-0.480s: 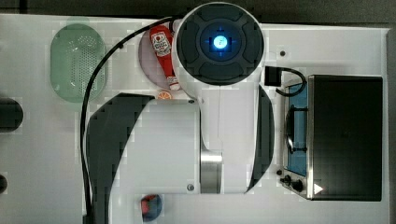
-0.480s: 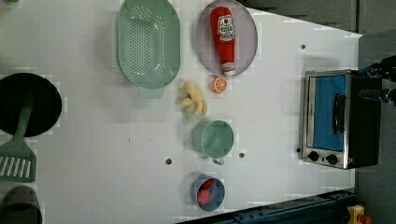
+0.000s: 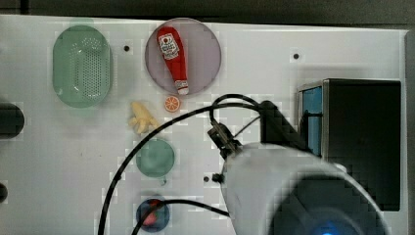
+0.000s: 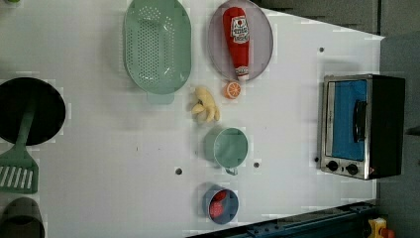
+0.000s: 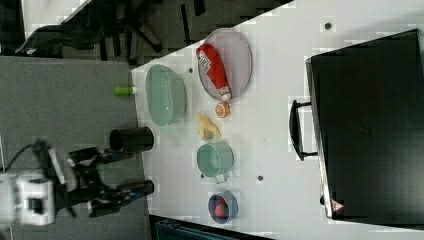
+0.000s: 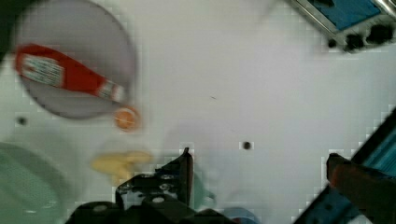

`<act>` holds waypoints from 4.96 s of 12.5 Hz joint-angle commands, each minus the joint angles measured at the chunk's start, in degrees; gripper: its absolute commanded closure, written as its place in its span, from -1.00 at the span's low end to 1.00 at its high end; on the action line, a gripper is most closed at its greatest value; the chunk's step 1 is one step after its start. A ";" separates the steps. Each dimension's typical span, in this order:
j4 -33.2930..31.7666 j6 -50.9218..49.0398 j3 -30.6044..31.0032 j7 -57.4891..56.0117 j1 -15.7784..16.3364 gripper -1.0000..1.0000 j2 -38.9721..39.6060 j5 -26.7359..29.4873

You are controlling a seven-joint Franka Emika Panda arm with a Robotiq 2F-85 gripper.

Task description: Flap open oven.

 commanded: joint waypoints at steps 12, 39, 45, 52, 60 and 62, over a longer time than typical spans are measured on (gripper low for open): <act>-3.41 -0.18 -2.51 -10.76 -0.41 0.65 2.97 -0.25; -16.04 46.15 -20.27 -61.58 -3.11 0.65 29.58 -13.22; -16.88 46.20 -18.32 -61.49 -2.23 0.65 30.07 -13.21; -20.06 45.96 -12.55 -42.94 0.83 0.65 30.87 -24.57; -19.69 45.32 -7.13 -16.14 5.41 0.65 40.10 -44.15; -19.38 45.28 -6.89 -8.99 7.25 0.65 43.02 -49.48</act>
